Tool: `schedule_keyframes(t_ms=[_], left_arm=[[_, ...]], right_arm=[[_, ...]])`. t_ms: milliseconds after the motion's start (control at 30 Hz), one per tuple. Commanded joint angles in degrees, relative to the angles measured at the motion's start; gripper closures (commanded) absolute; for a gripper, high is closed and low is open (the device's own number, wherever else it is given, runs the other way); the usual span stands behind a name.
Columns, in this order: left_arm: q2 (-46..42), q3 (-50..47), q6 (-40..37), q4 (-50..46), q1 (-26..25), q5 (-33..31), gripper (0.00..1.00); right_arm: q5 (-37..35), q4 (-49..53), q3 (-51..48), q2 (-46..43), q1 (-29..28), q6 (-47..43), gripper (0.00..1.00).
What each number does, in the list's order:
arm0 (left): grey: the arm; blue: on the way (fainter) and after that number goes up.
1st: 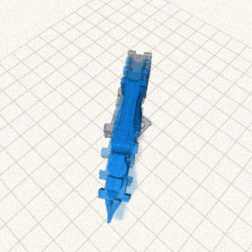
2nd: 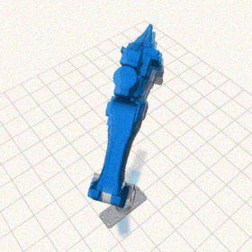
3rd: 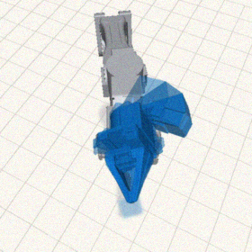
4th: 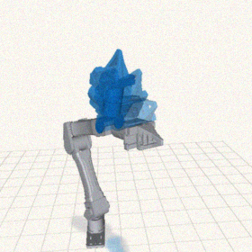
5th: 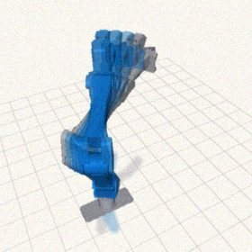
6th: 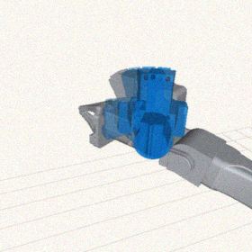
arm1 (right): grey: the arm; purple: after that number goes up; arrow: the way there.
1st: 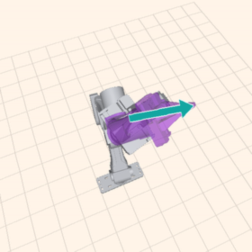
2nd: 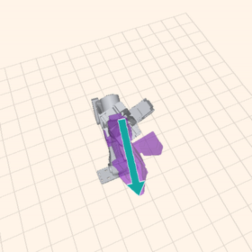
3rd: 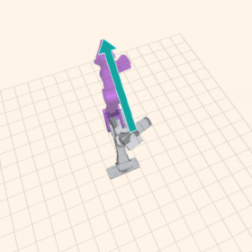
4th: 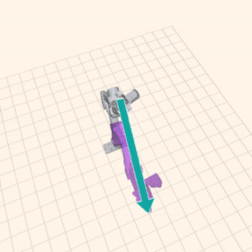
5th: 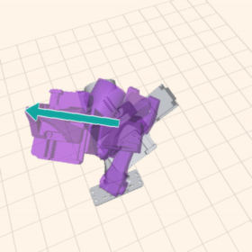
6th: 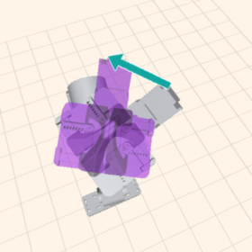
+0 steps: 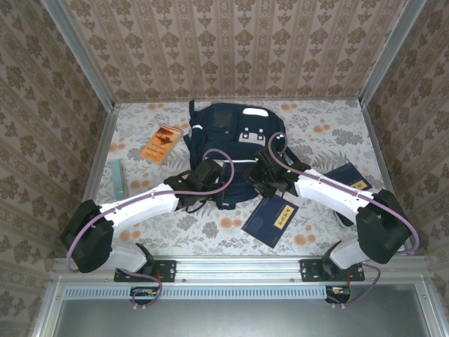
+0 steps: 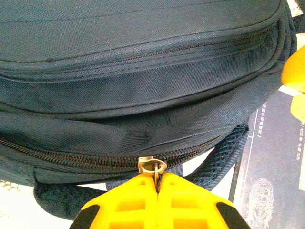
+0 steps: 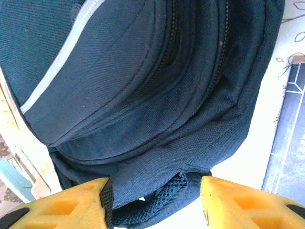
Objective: Pack the student bag
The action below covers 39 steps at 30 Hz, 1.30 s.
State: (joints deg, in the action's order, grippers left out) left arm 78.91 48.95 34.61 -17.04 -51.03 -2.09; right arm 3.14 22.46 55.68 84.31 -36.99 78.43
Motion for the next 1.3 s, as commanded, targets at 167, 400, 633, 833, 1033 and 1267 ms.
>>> schedule_keyframes(t_ms=[167, 400, 633, 833, 1033, 1267], left_arm=[[-0.89, 2.46, -1.74, 1.77, -0.54, 0.44, 1.0], [-2.0, 2.18, -2.27, -0.73, -0.49, -1.86, 1.0], [-4.35, 2.18, -4.09, -6.92, 2.83, -4.33, 1.0], [-6.32, -0.21, -7.79, -6.72, 10.25, 0.85, 1.0], [-4.56, -0.72, -10.17, -2.89, 15.74, 4.11, 1.0], [-0.33, 1.93, -12.33, -0.8, 17.01, 4.72, 1.0]], right_arm=[[-2.86, 2.27, 4.03, 5.55, -0.27, 1.12, 0.62], [-8.29, 4.18, 5.34, 5.3, 0.07, -2.18, 0.94], [-11.63, 3.09, 3.56, 1.09, 1.97, -9.82, 1.0], [-9.95, -0.39, 1.16, -2.28, 5.26, -18.83, 1.0], [-8.65, -0.65, 0.27, -3.38, 9.92, -22.1, 1.0], [-7.87, -1.32, 0.28, -6.04, 11.81, -25.92, 1.0]])
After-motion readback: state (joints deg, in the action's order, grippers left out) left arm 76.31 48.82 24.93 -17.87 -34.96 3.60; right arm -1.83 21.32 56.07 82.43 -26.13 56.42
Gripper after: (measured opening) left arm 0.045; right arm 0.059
